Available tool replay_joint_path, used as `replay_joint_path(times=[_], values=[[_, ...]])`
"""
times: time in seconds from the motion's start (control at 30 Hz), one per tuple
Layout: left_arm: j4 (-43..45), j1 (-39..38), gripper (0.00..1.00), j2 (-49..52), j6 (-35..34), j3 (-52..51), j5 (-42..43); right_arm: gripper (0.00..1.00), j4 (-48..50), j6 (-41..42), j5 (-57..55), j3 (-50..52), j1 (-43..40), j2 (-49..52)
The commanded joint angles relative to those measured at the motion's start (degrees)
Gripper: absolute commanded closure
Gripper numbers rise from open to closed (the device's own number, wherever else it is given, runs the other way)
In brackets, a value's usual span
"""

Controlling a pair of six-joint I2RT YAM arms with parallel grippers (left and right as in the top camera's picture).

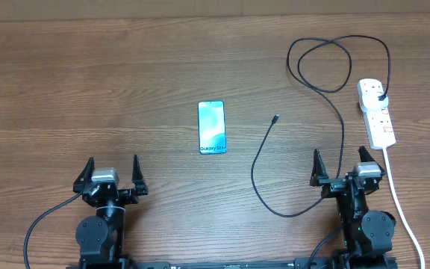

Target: Plug charger to phone and switch on socket

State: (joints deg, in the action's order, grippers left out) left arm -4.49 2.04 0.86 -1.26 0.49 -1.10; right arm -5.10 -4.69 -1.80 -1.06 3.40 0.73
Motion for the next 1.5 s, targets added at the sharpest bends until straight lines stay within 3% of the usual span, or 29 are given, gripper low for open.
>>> replay_joint_path(times=[0.0, 0.97, 1.13, 1.47], values=[[0.02, 0.52, 0.0, -0.61, 0.87, -0.2, 0.61, 0.0, 0.46, 0.33, -0.48, 0.61, -0.2, -0.57], [0.04, 0.52, 0.0, -0.61, 0.87, -0.2, 0.59, 0.0, 0.46, 0.33, -0.48, 0.61, -0.2, -0.55], [0.17, 0.57, 0.0, -0.61, 5.2, -0.22, -0.87, 0.0, 0.46, 0.33, -0.48, 0.61, -0.2, -0.55], [0.17, 0.57, 0.0, -0.61, 5.16, -0.2, -0.76, 0.0, 0.46, 0.33, -0.5, 0.61, -0.2, -0.55]])
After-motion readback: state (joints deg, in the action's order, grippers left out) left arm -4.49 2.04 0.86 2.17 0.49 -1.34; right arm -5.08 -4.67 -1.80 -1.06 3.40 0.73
